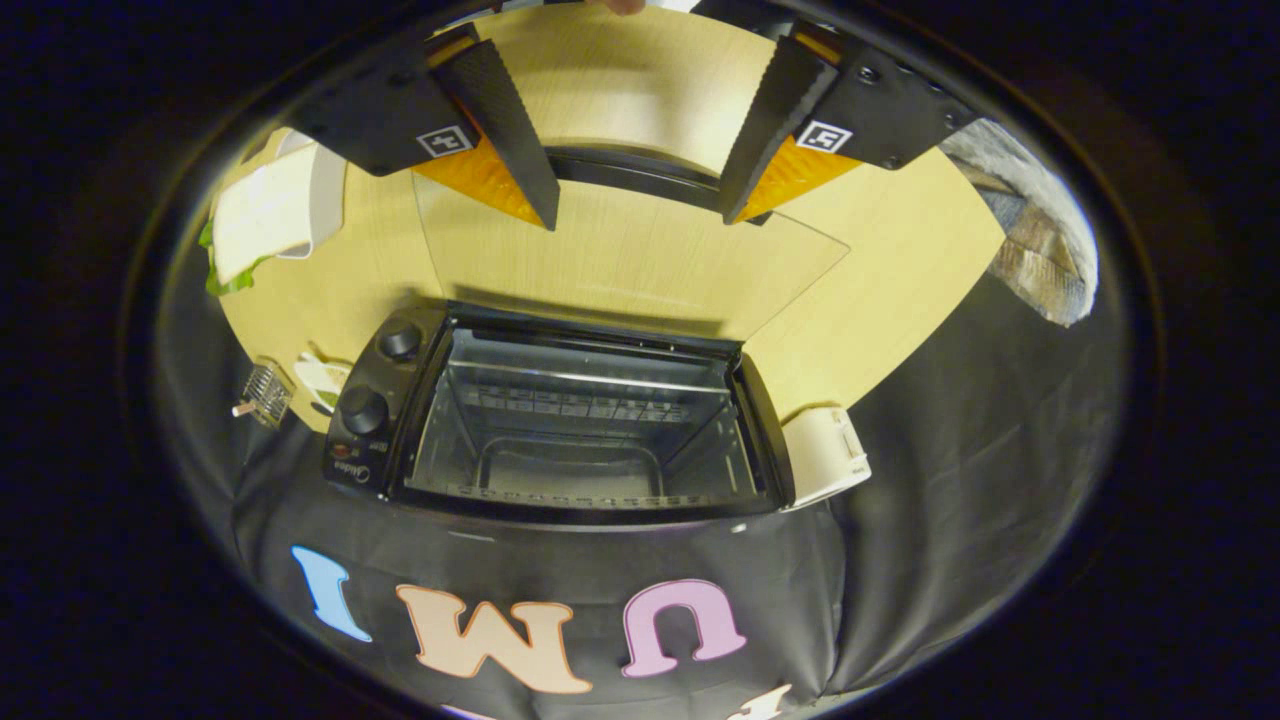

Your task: Open the toaster oven, put the food inside, and close the toaster oven door.

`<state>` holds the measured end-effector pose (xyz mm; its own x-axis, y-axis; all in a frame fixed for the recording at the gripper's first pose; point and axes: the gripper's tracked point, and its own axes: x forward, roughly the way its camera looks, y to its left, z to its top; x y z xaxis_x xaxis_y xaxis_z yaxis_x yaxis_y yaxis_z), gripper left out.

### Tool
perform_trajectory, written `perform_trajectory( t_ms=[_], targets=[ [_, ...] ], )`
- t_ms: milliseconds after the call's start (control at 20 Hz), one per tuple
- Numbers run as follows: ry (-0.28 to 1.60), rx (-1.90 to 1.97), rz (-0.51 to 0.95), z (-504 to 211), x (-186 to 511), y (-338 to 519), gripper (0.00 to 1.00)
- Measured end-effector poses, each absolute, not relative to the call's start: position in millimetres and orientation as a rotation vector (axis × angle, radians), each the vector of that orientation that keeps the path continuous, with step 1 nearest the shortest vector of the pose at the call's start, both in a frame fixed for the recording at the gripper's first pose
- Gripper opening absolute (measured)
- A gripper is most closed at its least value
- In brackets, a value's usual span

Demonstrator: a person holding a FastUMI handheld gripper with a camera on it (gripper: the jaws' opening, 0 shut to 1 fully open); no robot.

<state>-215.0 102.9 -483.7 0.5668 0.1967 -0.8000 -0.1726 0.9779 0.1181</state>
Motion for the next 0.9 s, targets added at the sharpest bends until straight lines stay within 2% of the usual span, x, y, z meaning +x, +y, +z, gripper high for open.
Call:
perform_trajectory(
  t_ms=[300, 500, 900],
  targets=[
    [0.954, 0.002, 0.242, -497, -220, 103, 1.00],
    [0.868, 0.031, 0.214, -468, -196, 84, 1.00],
    [0.642, 0.005, 0.045, -374, -140, -54, 1.00]
  ],
)
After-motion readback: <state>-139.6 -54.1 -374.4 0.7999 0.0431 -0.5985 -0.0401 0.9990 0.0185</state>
